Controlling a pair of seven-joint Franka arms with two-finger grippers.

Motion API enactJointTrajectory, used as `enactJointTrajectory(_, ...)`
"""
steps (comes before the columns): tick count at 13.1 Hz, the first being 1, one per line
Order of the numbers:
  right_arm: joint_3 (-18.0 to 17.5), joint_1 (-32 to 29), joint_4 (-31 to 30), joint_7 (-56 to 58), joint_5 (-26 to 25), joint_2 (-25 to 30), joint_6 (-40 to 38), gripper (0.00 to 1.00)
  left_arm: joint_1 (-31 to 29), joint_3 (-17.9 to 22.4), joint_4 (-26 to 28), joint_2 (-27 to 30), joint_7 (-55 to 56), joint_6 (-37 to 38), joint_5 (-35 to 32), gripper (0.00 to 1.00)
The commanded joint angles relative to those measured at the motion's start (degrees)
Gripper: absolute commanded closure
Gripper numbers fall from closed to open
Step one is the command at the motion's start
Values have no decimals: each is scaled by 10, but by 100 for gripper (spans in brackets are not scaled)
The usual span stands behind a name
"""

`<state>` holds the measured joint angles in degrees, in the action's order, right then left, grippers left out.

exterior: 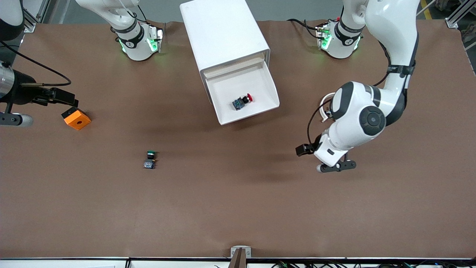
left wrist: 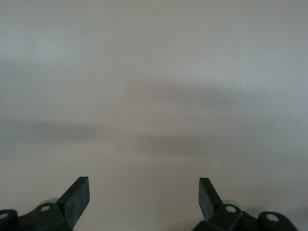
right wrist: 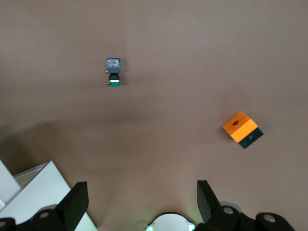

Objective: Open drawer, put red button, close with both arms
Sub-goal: 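Withdraw the right gripper while the left gripper moves toward the drawer, then push the drawer shut into the white unit with the left gripper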

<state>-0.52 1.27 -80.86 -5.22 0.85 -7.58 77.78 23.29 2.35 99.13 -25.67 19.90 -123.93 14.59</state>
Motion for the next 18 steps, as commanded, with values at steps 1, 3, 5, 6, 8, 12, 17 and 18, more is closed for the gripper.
enactJointTrajectory(1, -10, 14, -36, -3, -30, 41, 11, 0, -1, -21, 41, 19, -8, -16, -13, 0)
enactJointTrajectory(3, -10, 14, -87, -3, -31, 74, 45, 0, 9, -37, 40, 9, 2, -17, -5, 0)
enactJointTrajectory(5, -10, 14, -153, -3, -31, 119, 101, 0, 11, -64, 35, -3, 34, -16, -4, 0)
enactJointTrajectory(6, -11, 14, -161, -3, -31, 125, 108, 0, 17, -77, 35, -5, 64, -15, -4, 0)
enactJointTrajectory(8, -10, 14, -153, -3, -31, 120, 106, 0, 48, -84, 35, -12, 133, -10, -4, 0)
enactJointTrajectory(12, -9, 12, -139, -3, -30, 119, 107, 0, 100, -85, 35, -12, 223, 15, -4, 0)
enactJointTrajectory(17, -10, 16, -134, 0, -30, 115, 109, 0, 139, -108, 35, -11, 288, 58, -4, 0)
enactJointTrajectory(18, -10, 16, -133, 0, -30, 115, 111, 0, 139, -122, 36, -12, 303, 66, -4, 0)
